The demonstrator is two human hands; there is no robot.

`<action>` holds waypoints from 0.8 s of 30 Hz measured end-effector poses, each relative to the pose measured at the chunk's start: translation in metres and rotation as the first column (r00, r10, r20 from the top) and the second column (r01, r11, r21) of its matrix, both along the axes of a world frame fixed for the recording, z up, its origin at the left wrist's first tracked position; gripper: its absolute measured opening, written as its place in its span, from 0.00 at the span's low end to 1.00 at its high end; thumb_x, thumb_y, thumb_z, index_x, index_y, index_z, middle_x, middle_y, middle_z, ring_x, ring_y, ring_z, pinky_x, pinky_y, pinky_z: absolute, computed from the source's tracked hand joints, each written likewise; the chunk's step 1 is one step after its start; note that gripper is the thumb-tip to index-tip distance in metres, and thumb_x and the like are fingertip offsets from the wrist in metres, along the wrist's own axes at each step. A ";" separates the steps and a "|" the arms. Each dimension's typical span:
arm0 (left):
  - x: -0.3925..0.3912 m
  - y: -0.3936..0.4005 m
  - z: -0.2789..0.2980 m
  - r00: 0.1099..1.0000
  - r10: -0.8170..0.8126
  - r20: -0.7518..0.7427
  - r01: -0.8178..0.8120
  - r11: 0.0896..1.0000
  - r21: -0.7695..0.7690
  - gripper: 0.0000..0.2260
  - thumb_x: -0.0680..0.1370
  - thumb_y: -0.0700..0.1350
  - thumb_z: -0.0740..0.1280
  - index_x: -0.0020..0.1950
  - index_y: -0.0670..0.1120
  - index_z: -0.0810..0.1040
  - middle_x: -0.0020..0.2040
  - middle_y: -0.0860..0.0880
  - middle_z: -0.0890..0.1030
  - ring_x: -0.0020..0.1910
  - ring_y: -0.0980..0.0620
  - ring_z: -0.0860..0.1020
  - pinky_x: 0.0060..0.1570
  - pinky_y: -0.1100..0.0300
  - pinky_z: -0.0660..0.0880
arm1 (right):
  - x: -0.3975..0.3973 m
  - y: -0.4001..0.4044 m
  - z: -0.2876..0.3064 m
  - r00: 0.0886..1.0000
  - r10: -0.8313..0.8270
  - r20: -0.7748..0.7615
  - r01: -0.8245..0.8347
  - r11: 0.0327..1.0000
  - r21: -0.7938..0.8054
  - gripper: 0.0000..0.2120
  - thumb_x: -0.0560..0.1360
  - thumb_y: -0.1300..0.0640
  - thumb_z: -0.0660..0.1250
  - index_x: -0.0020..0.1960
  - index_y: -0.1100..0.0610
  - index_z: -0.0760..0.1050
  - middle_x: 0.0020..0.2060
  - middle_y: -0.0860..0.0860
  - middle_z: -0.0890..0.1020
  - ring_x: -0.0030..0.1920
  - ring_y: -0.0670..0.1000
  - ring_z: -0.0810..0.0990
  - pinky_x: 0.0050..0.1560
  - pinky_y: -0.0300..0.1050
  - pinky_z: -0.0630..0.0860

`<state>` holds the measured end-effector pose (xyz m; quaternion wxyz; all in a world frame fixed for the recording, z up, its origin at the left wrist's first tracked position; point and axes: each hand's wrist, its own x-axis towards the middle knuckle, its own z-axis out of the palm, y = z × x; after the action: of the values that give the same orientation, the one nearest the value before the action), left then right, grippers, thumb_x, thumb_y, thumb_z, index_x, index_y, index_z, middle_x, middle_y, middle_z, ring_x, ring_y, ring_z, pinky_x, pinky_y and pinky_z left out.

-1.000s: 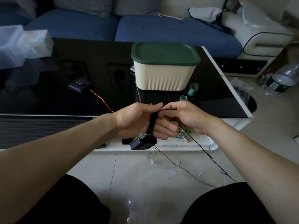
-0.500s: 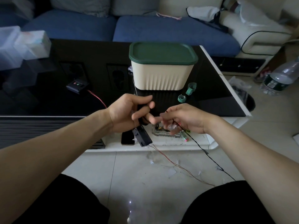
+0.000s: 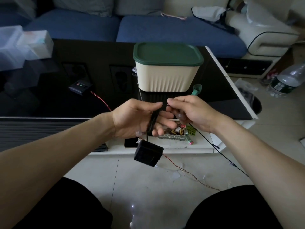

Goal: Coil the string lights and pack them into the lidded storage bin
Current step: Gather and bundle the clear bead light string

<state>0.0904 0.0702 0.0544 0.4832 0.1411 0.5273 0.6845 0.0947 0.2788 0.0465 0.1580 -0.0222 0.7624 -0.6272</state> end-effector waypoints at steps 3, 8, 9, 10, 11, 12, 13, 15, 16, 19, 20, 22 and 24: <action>0.002 0.006 -0.001 0.997 0.033 -0.076 -0.036 0.999 -0.039 0.18 0.79 0.48 0.60 0.59 0.36 0.75 0.34 0.46 0.81 0.30 0.50 0.78 0.35 0.60 0.73 | 0.000 -0.003 -0.002 0.994 -0.003 -0.109 0.009 0.999 0.053 0.14 0.81 0.51 0.65 0.43 0.58 0.80 0.25 0.47 0.72 0.24 0.43 0.67 0.26 0.37 0.64; 0.005 0.013 0.002 0.989 0.146 -0.009 -0.146 0.988 -0.041 0.12 0.78 0.48 0.58 0.40 0.42 0.72 0.17 0.51 0.63 0.26 0.47 0.80 0.32 0.60 0.76 | -0.002 -0.001 -0.007 0.994 -0.027 -0.105 0.028 1.000 0.009 0.12 0.79 0.49 0.68 0.43 0.56 0.81 0.28 0.48 0.76 0.26 0.44 0.69 0.26 0.35 0.64; 0.004 0.011 0.004 0.983 0.176 0.047 -0.176 0.984 -0.004 0.12 0.78 0.47 0.58 0.38 0.43 0.70 0.16 0.51 0.61 0.31 0.46 0.83 0.36 0.58 0.79 | -0.003 0.000 -0.007 0.996 -0.040 -0.076 0.040 0.999 -0.004 0.13 0.78 0.48 0.68 0.44 0.57 0.80 0.30 0.49 0.77 0.26 0.44 0.70 0.27 0.36 0.65; 0.001 0.010 0.003 0.977 0.197 0.082 -0.200 0.979 0.028 0.12 0.78 0.47 0.57 0.37 0.44 0.70 0.16 0.51 0.61 0.37 0.44 0.85 0.44 0.56 0.80 | -0.003 0.002 -0.006 0.998 -0.040 -0.039 0.040 0.999 -0.003 0.15 0.79 0.47 0.67 0.45 0.59 0.80 0.31 0.49 0.78 0.26 0.45 0.71 0.28 0.37 0.65; -0.001 0.008 0.002 0.972 0.210 0.100 -0.216 0.975 0.054 0.14 0.79 0.47 0.56 0.36 0.44 0.70 0.17 0.51 0.60 0.44 0.42 0.85 0.53 0.54 0.78 | -0.002 0.004 -0.005 1.000 -0.026 0.004 0.026 1.000 0.014 0.17 0.79 0.45 0.65 0.47 0.59 0.79 0.32 0.50 0.79 0.26 0.45 0.72 0.28 0.38 0.65; -0.002 0.007 0.002 0.969 0.221 0.108 -0.230 0.971 0.071 0.16 0.81 0.47 0.55 0.35 0.45 0.71 0.17 0.51 0.59 0.48 0.40 0.84 0.58 0.52 0.76 | -0.002 0.006 -0.005 0.999 -0.002 0.049 0.000 0.999 0.042 0.20 0.80 0.43 0.63 0.48 0.60 0.78 0.32 0.50 0.79 0.26 0.46 0.72 0.27 0.38 0.64; -0.002 0.006 0.002 0.965 0.238 0.111 -0.247 0.966 0.080 0.18 0.82 0.47 0.54 0.34 0.45 0.72 0.17 0.51 0.59 0.50 0.40 0.84 0.58 0.51 0.76 | -0.002 0.008 -0.005 0.995 0.023 0.093 -0.030 0.997 0.077 0.22 0.81 0.40 0.60 0.47 0.60 0.78 0.31 0.49 0.79 0.25 0.46 0.71 0.26 0.38 0.64; -0.003 0.007 0.003 0.950 0.285 0.125 -0.297 0.950 0.096 0.16 0.81 0.46 0.54 0.35 0.45 0.71 0.18 0.51 0.59 0.47 0.40 0.84 0.52 0.51 0.80 | -0.002 0.013 -0.005 0.983 0.063 0.173 -0.092 0.982 0.165 0.28 0.82 0.37 0.55 0.44 0.59 0.79 0.28 0.50 0.79 0.25 0.47 0.70 0.26 0.39 0.65; -0.003 0.008 0.004 0.940 0.318 0.125 -0.331 0.938 0.101 0.15 0.81 0.46 0.54 0.35 0.45 0.70 0.18 0.51 0.60 0.41 0.42 0.84 0.48 0.51 0.81 | -0.004 0.016 -0.007 0.975 0.070 0.212 -0.116 0.970 0.212 0.30 0.82 0.36 0.53 0.43 0.59 0.79 0.28 0.51 0.78 0.25 0.48 0.70 0.27 0.39 0.66; -0.008 0.004 0.008 0.916 0.387 0.103 -0.395 0.915 0.077 0.14 0.83 0.46 0.53 0.38 0.47 0.67 0.22 0.52 0.62 0.23 0.54 0.68 0.29 0.61 0.74 | -0.008 0.028 -0.011 0.947 0.071 0.314 -0.169 0.939 0.298 0.28 0.83 0.39 0.56 0.42 0.60 0.79 0.26 0.51 0.73 0.26 0.49 0.69 0.32 0.43 0.67; -0.011 0.001 0.008 0.909 0.404 0.099 -0.411 0.909 0.072 0.14 0.83 0.47 0.53 0.39 0.47 0.67 0.23 0.53 0.63 0.21 0.56 0.63 0.25 0.64 0.68 | -0.008 0.033 -0.011 0.940 0.075 0.334 -0.182 0.936 0.303 0.25 0.82 0.41 0.59 0.41 0.60 0.79 0.26 0.50 0.72 0.26 0.49 0.68 0.34 0.43 0.67; -0.015 -0.004 0.009 0.886 0.451 0.106 -0.461 0.883 0.088 0.14 0.84 0.47 0.53 0.38 0.48 0.67 0.25 0.54 0.65 0.19 0.58 0.59 0.21 0.66 0.61 | -0.009 0.043 -0.012 0.942 0.071 0.329 -0.175 0.938 0.300 0.20 0.81 0.45 0.63 0.41 0.59 0.78 0.26 0.50 0.70 0.27 0.49 0.67 0.35 0.44 0.67; -0.019 -0.010 0.010 0.844 0.518 0.138 -0.533 0.837 0.124 0.15 0.84 0.47 0.53 0.38 0.48 0.68 0.25 0.54 0.66 0.18 0.58 0.58 0.21 0.66 0.60 | -0.008 0.050 -0.012 0.964 0.037 0.265 -0.117 0.949 0.293 0.16 0.80 0.47 0.66 0.43 0.59 0.78 0.27 0.50 0.72 0.29 0.48 0.70 0.36 0.43 0.71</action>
<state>0.0714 0.0605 0.0640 0.2897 -0.0055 0.4653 0.8364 0.0863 0.3290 0.0345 0.2811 0.0538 0.8219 -0.4926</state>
